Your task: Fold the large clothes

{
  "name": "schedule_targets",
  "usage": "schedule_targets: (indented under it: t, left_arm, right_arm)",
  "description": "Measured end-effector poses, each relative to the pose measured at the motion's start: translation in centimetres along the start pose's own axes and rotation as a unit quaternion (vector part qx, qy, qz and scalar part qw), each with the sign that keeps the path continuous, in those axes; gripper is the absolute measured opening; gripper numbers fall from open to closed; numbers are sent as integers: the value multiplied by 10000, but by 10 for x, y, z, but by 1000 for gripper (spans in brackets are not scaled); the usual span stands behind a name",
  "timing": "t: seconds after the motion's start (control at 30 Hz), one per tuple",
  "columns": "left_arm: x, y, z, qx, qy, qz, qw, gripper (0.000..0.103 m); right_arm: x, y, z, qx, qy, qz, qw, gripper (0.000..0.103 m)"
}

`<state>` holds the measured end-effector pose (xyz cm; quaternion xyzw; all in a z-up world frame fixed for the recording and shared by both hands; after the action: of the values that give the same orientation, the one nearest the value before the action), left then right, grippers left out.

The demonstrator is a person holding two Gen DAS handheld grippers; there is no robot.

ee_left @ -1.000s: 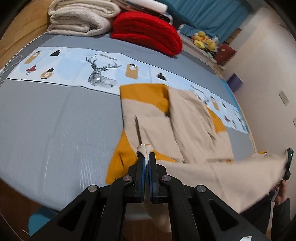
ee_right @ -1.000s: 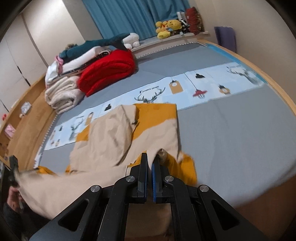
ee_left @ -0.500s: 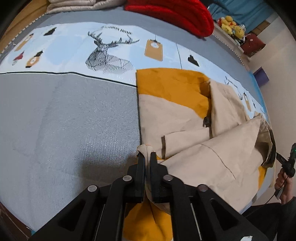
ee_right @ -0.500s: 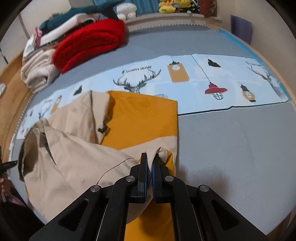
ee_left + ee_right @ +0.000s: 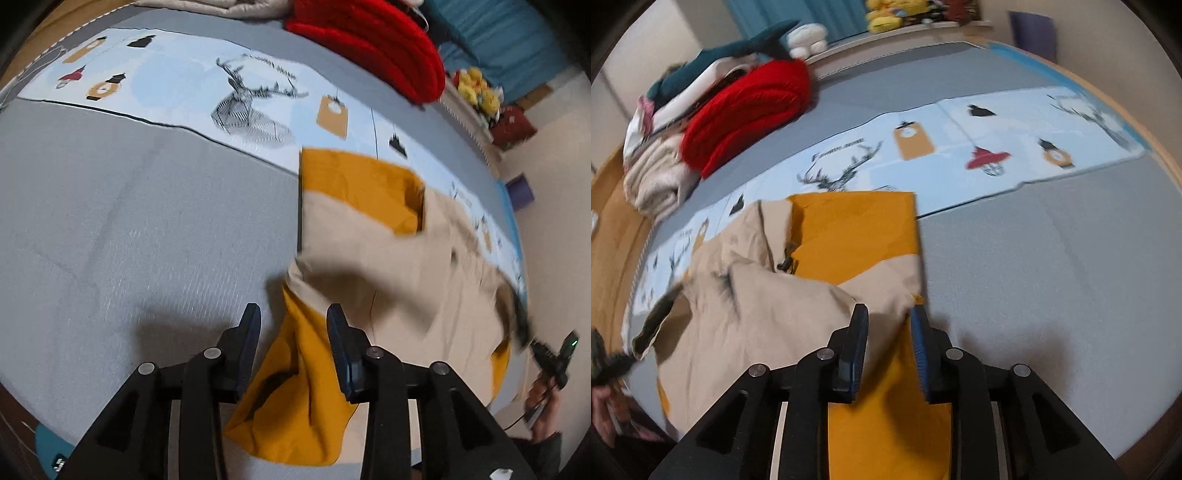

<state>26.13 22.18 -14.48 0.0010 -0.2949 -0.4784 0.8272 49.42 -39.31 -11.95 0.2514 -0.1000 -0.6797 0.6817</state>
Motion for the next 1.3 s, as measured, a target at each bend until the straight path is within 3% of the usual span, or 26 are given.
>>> schedule_targets:
  t: [0.13,0.37,0.6,0.77,0.8,0.9,0.93,1.0,1.03,1.1,1.3]
  left_arm:
    - [7,-4,-8,-127,161,-173,9996,38]
    - [11,0,-30,-308,398,-170,9986,47]
    - [7,11,-44,-337,410,139,9985,47]
    - [3,17,-50,-320,428,336,9980,47]
    - [3,18,-51,-320,414,362,9980,47]
    - [6,20,-58,-372,353,382,9980,44]
    - [8,20,-60,-396,369,336,9980,41]
    - [10,20,-62,-410,496,218,9977,11]
    - [11,21,-60,-363,561,157,9976,8]
    - [20,27,-51,-134,446,62,9989,3]
    - [40,50,-20,690,311,-244,9968,2]
  right_arm:
    - [18,-1,4,17,-63,-192,9998,33]
    - [15,-25,-44,-1001,24,71,9949,35]
    - [6,-38,-74,-1461,-163,392,9884,35]
    - [1,-30,-70,-1241,-215,526,9906,32]
    - [-1,-29,-68,-1210,-222,560,9908,24]
    - [-3,-28,-64,-1127,-277,639,9912,12]
    - [-4,-27,-62,-1090,-267,663,9915,8]
    - [-9,-24,-55,-908,-272,790,9924,6]
    - [-12,-21,-49,-795,-268,847,9929,5]
    - [-15,-16,-39,-626,-171,801,9947,4]
    - [-16,11,-10,147,-15,457,9988,3]
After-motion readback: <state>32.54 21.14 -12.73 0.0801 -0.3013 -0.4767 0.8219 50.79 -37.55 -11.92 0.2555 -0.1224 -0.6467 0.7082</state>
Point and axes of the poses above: each gripper's, at about its wrist camera, not at the fingertips, and z roughly against the way its jaws point, x to its right, y to its top, the point moved 7 cm from there along -z, roughly the way its jaws point, and after that the axes turned 6 degrees about -y, right-handed, at the moved point
